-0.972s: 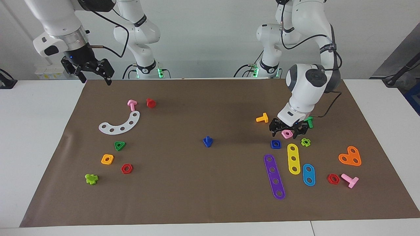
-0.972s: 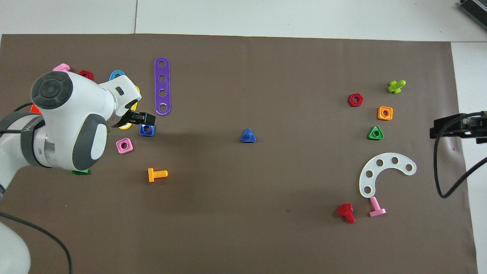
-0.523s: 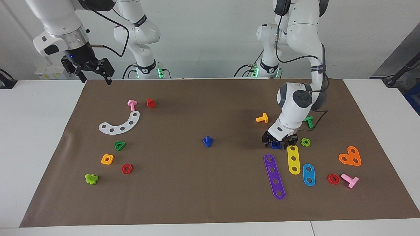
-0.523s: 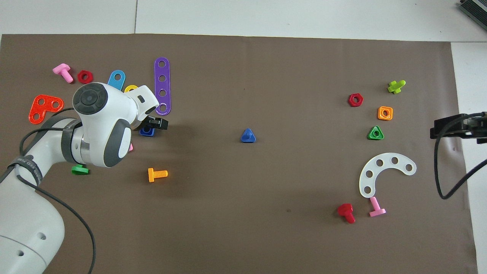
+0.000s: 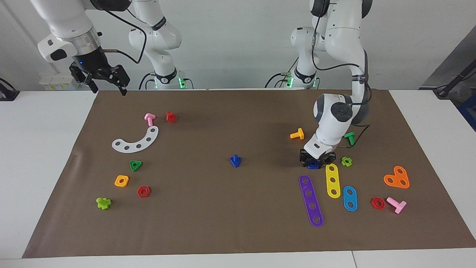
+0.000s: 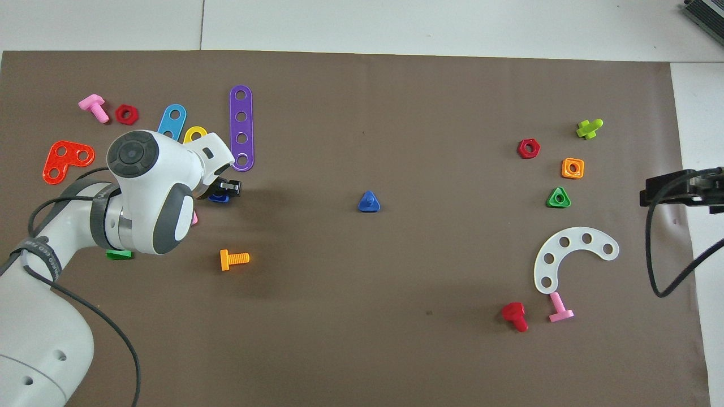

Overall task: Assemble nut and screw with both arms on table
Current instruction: 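Carry the blue square nut with the left gripper toward the blue nut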

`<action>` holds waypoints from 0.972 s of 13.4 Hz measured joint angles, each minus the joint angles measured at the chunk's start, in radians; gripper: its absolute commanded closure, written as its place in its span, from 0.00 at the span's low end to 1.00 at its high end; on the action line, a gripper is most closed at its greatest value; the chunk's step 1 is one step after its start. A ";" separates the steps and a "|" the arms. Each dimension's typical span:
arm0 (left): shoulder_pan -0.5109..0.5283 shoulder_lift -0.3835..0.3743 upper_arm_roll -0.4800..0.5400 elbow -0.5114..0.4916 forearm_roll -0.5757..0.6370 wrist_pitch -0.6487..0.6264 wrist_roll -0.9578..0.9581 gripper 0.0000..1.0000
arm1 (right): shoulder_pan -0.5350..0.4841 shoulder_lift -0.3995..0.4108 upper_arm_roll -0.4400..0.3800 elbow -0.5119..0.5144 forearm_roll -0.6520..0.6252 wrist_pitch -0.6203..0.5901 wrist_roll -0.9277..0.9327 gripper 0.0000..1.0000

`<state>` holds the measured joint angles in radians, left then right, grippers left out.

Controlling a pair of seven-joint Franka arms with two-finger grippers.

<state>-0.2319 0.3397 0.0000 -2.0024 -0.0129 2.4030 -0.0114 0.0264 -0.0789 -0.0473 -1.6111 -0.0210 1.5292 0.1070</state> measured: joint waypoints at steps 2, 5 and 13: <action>0.000 -0.001 0.001 0.007 0.000 -0.014 -0.001 1.00 | 0.000 0.000 0.000 0.000 0.000 0.000 0.000 0.00; -0.017 0.001 -0.002 0.078 0.009 -0.066 -0.034 1.00 | 0.000 0.000 0.000 0.000 0.000 0.000 0.000 0.00; -0.264 0.103 -0.006 0.364 0.062 -0.213 -0.347 1.00 | 0.000 -0.001 0.000 0.000 0.000 0.000 0.000 0.00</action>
<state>-0.4962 0.4431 -0.0063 -1.6387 0.0489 2.1899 -0.3587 0.0264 -0.0795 -0.0473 -1.6111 -0.0210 1.5292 0.1070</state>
